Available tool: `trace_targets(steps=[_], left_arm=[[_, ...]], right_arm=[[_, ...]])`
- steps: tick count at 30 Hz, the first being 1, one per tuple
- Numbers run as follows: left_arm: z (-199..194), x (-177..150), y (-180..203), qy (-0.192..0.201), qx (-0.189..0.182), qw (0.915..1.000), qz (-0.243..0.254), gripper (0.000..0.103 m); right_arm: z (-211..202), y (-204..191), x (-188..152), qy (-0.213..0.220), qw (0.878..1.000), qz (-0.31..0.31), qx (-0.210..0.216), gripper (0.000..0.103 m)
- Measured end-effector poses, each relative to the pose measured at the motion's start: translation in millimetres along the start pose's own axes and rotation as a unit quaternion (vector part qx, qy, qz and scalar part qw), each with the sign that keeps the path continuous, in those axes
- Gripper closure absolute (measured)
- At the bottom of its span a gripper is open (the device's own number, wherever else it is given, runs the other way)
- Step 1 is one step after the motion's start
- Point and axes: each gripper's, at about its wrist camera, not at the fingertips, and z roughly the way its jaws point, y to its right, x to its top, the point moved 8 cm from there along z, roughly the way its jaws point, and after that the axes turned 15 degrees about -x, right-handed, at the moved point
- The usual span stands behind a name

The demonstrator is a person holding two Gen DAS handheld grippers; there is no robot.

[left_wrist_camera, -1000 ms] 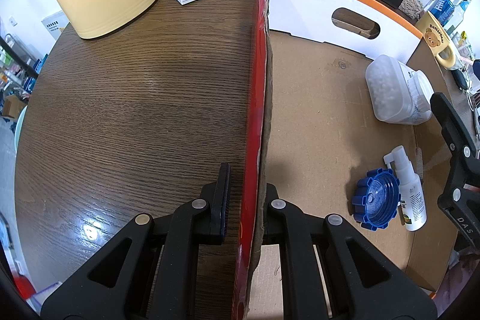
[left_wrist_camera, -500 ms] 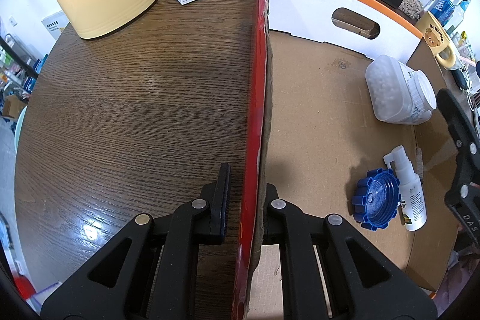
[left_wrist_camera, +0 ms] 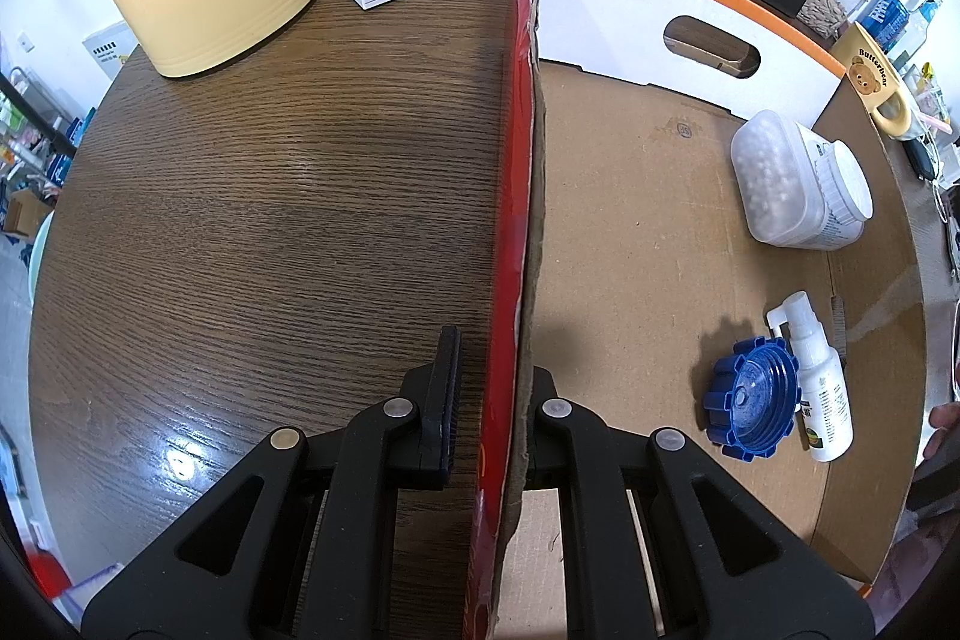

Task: Organize rigid objects
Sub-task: 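Return the right tool to the cable coil beside the green bottle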

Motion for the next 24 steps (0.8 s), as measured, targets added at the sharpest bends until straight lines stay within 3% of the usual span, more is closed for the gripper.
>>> trace_targets(steps=[10, 24], left_arm=[[0, 0, 0, 0.0, 0.0, 1.0, 0.0, 0.096], [0, 0, 0, 0.0, 0.0, 1.0, 0.0, 0.096]], right_arm=[[9, 66, -39, -0.056, 0.996, 0.049, -0.045, 0.004], [34, 100, -112, -0.157, 0.984, 0.053, -0.062, 0.004]])
